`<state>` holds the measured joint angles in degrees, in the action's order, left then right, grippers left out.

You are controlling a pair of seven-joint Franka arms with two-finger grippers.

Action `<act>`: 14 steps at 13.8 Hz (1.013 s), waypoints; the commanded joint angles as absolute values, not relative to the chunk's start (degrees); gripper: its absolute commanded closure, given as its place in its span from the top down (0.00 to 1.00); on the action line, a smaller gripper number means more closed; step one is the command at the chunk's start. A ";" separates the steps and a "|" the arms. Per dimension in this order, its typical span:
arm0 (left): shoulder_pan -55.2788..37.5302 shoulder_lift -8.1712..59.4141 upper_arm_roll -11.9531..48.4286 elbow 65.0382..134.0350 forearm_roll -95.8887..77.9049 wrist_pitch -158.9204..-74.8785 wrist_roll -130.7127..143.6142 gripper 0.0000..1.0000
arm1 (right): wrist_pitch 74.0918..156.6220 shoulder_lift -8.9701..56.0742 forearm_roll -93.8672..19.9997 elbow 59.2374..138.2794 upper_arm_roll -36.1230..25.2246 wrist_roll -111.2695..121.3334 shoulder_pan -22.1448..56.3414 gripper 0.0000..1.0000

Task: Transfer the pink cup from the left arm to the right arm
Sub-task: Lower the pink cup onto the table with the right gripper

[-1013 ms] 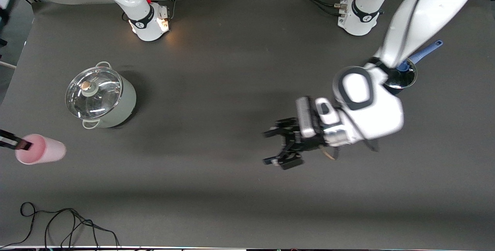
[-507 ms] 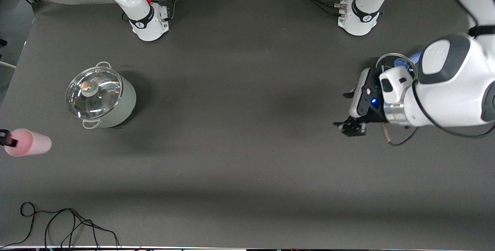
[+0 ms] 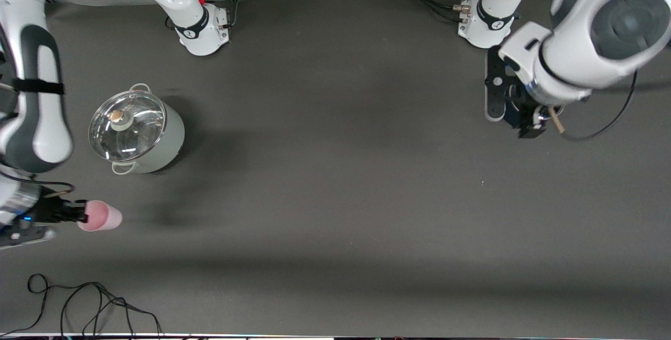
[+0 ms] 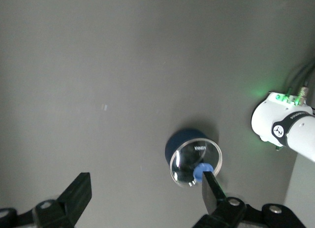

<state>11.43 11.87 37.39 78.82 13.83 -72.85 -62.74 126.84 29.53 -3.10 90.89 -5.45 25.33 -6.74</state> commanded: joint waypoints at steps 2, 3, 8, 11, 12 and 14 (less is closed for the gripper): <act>10.28 10.63 36.30 78.93 18.87 -73.03 -38.72 1.00 | 134.99 33.47 -6.50 94.57 -5.45 31.98 -6.94 0.00; 10.28 10.81 36.30 78.84 19.94 -73.39 -35.02 1.00 | 135.96 35.49 -6.59 94.31 -5.45 33.12 -7.03 0.00; 12.38 13.44 35.86 78.75 18.03 -74.26 -11.82 1.00 | 138.96 37.79 -6.59 94.22 -4.31 33.13 -6.86 0.09; 16.69 14.15 35.86 78.84 6.71 -78.03 3.38 1.00 | 138.52 37.36 -6.59 94.22 -4.31 32.61 -7.12 0.82; 16.79 14.15 35.86 78.84 6.42 -77.96 3.95 1.00 | 138.43 37.27 -6.59 94.22 -4.31 32.61 -7.29 0.99; 16.87 14.59 35.68 79.10 7.29 -77.61 3.96 1.00 | 137.56 37.09 -6.59 94.22 -4.31 32.61 -7.38 0.99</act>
